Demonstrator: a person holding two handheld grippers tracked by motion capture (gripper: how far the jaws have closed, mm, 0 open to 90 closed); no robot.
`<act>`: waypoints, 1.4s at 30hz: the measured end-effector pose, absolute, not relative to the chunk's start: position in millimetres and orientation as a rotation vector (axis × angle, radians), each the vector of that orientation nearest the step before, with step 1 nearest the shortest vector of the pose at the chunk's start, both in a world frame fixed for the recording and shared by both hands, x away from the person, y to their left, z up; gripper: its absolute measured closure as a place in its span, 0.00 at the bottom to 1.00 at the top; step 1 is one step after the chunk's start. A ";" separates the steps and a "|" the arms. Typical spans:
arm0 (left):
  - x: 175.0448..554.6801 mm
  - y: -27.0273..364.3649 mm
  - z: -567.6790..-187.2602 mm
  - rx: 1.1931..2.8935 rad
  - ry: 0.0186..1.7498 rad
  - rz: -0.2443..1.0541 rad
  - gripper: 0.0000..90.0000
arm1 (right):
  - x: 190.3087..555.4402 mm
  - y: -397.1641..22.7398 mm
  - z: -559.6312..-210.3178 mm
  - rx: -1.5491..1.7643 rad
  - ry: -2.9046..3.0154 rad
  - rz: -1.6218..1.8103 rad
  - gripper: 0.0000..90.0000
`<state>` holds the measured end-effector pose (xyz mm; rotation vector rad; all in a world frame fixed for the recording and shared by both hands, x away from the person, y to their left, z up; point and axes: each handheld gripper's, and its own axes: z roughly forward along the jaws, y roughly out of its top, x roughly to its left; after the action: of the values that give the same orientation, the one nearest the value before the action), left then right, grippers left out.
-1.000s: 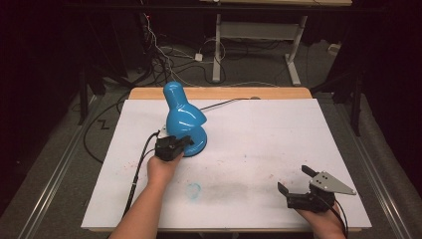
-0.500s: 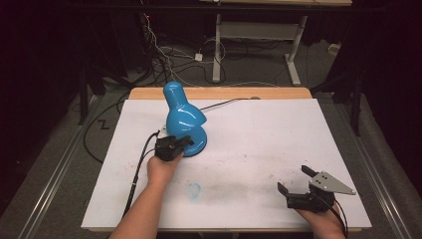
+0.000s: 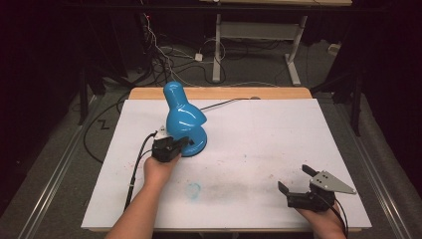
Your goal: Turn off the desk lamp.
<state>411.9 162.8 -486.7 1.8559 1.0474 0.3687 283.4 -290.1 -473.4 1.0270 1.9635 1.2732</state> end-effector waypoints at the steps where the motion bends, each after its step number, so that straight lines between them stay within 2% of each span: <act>1: 410.5 163.9 -486.1 1.861 1.044 0.369 0.98 | 283.3 -289.9 -473.3 1.024 1.965 1.273 0.00; 23: 371.2 177.2 -483.9 1.888 1.024 0.356 0.98 | 281.0 -293.7 -471.6 1.036 1.948 1.266 0.00; 36: 317.2 204.0 -483.8 1.904 0.996 0.358 0.98 | 279.5 -294.2 -470.6 1.028 1.943 1.265 0.00; 42: 299.8 211.8 -487.9 1.918 0.979 0.416 0.98 | 280.2 -293.4 -470.9 1.030 1.946 1.262 0.00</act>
<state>299.8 211.8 -487.9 1.9180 0.9786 0.4163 280.2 -293.4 -470.9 1.0299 1.9458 1.2616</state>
